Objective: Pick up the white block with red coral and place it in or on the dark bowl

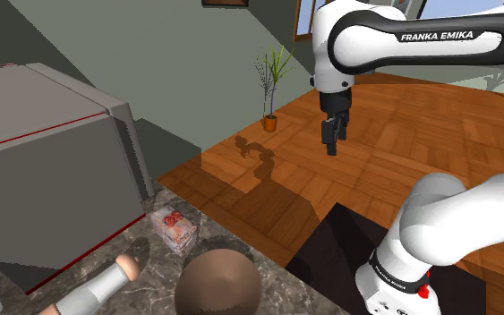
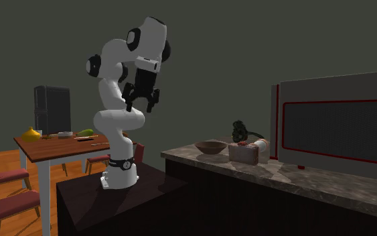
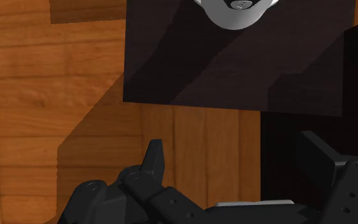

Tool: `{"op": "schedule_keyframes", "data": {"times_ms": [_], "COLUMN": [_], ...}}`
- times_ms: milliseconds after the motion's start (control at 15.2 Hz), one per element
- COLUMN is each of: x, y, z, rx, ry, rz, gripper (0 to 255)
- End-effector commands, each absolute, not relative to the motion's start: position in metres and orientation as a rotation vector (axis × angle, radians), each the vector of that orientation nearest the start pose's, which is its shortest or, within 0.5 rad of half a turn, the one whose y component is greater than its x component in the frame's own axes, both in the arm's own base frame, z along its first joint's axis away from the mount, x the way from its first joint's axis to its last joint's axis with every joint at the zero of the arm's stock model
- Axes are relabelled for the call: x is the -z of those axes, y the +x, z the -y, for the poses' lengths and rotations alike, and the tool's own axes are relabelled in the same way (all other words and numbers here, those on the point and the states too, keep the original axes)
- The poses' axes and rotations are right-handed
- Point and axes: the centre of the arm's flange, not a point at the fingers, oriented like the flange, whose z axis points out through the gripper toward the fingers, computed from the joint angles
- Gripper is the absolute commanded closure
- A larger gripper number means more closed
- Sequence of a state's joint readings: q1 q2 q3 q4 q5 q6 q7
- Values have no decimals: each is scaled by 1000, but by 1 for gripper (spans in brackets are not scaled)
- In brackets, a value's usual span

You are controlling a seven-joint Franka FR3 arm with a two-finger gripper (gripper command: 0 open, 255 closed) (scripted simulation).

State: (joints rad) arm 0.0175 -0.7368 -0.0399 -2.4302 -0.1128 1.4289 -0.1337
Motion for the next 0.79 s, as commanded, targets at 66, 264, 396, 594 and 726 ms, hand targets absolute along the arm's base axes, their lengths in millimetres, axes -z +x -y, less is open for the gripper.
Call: {"op": "schedule_keyframes", "data": {"times_ms": [66, 264, 396, 594, 726], "x": [-527, -516, -509, -498, -491], "y": [303, 323, 337, 357, 370], "z": [12, -19, -39, -70, -91], "rx": [-432, -431, -431, -430, -429], "ry": [-3170, -3160, -3153, -3144, -3137], "rz": [196, 191, 187, 182, 179], "gripper": [0, 0, 0, 0, 0]}}
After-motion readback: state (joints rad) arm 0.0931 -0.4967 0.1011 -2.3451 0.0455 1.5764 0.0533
